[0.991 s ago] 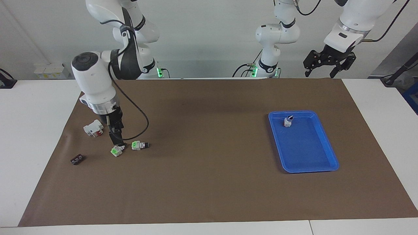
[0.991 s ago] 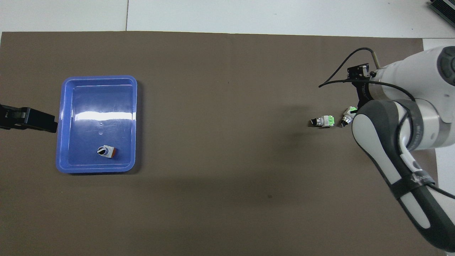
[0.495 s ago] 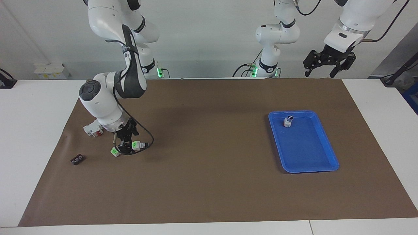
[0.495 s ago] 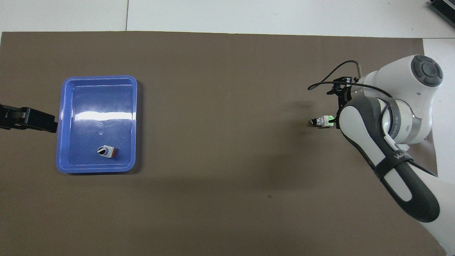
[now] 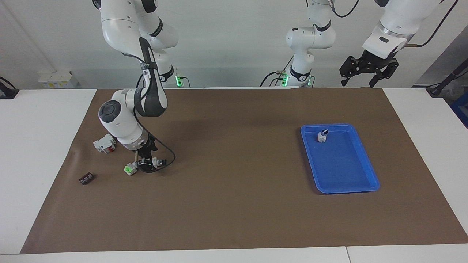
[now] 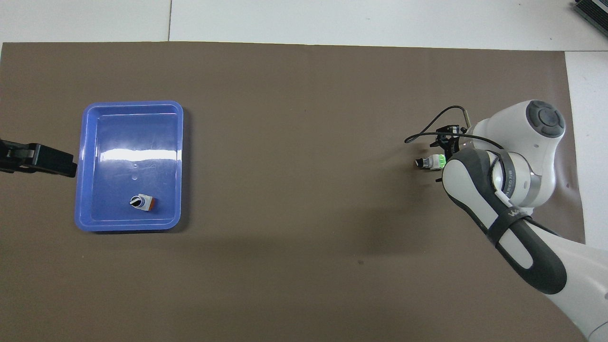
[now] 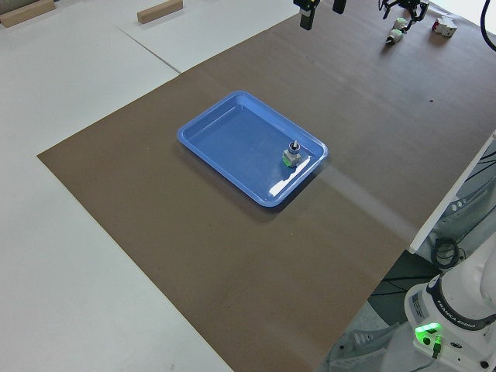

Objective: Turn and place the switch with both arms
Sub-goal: 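Lift the switch with the right gripper while the left gripper approaches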

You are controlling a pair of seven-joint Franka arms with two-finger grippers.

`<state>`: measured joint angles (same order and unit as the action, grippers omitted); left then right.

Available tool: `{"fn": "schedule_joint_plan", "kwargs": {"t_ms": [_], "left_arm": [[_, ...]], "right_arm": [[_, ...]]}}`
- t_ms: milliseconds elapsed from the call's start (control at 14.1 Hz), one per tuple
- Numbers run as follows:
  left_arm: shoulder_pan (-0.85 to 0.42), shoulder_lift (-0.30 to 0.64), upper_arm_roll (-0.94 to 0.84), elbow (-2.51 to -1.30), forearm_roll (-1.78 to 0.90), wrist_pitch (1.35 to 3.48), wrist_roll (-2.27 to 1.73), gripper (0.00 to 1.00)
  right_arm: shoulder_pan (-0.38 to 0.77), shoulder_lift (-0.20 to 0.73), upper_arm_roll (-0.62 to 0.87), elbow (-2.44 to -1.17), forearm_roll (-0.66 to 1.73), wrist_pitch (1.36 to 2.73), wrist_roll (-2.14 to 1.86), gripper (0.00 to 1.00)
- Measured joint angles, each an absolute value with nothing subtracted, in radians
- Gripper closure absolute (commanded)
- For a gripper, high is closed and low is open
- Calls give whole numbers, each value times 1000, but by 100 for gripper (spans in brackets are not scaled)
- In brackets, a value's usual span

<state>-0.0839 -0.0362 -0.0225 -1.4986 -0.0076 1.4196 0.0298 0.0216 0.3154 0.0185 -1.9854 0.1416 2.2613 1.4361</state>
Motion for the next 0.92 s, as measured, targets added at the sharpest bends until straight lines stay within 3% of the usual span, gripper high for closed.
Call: {"fn": "schedule_joint_plan", "kwargs": {"t_ms": [71,142,212,283,920], "left_arm": [[-84,-36,-23,-1499,-8,1420,30,0],[-84,-36,-23,-1499,-8,1420,30,0],[-84,-36,-23,-1499,-8,1420,30,0],[-84,-36,-23,-1499,-8,1420,30,0],[-84,-36,-23,-1499,-8,1420,30,0]], "right_arm": [[12,318,18,-1990,142,2267,1424,1],[4,323,18,-1996,142,2286,1416,11],[0,331,18,-2003,143,2306,1410,62],[0,341,18,-2010,143,2321,1409,100],[-16,342,25,-1938,291,2243,1409,100]]}}
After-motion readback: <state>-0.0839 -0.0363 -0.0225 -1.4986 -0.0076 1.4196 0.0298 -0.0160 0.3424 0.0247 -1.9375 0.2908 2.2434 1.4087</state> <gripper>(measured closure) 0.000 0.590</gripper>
